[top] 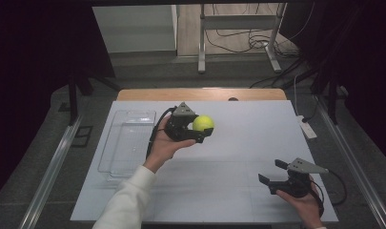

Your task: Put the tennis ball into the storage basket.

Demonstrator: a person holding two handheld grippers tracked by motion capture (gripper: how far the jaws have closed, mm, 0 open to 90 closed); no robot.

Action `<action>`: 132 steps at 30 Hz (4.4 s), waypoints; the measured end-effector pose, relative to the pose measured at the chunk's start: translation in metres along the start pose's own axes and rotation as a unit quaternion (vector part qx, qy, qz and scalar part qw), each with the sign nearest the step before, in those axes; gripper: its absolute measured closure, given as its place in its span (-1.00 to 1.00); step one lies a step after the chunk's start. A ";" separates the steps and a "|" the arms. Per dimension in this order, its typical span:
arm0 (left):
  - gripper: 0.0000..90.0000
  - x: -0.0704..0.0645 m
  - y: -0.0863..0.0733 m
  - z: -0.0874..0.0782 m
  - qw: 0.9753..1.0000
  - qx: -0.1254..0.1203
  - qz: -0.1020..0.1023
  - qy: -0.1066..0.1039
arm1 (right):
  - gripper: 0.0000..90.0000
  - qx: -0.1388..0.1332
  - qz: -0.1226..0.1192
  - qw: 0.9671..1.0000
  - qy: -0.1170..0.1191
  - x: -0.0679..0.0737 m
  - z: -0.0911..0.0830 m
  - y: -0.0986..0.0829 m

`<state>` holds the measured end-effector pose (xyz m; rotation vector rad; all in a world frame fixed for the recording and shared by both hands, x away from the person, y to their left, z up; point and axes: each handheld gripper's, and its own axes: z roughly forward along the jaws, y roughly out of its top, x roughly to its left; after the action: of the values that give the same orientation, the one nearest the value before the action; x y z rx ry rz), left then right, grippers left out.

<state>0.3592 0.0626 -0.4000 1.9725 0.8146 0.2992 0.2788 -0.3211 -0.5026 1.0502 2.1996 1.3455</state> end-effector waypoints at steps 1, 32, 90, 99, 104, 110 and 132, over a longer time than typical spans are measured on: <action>-0.41 0.000 0.000 -0.001 1.000 -0.002 0.000 0.000 | -0.80 0.000 0.000 1.000 0.000 0.000 0.000 0.000; -0.41 0.012 0.001 -0.026 0.999 -0.030 -0.009 0.019 | -0.80 -0.004 0.002 1.000 -0.003 -0.001 -0.002 0.001; -0.41 0.061 -0.012 -0.068 0.993 -0.052 -0.055 0.091 | -0.79 -0.014 0.009 1.000 0.002 0.002 0.000 0.004; -0.41 0.070 -0.014 -0.073 0.992 -0.054 -0.061 0.102 | -0.79 -0.013 0.009 1.000 0.002 0.003 0.001 0.004; -0.41 0.076 -0.015 -0.075 0.990 -0.055 -0.067 0.110 | -0.79 -0.013 0.008 1.000 0.003 0.003 0.001 0.003; -0.41 0.081 -0.016 -0.077 0.989 -0.055 -0.070 0.118 | -0.79 -0.012 0.008 1.000 0.003 0.003 0.001 0.003; -0.41 0.097 -0.021 -0.081 0.986 -0.045 -0.078 0.141 | -0.79 -0.008 0.005 1.000 0.004 0.004 0.002 0.002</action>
<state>0.3818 0.1885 -0.3867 1.7923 1.1108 0.5206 0.2783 -0.3167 -0.5011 1.0531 2.1885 1.3728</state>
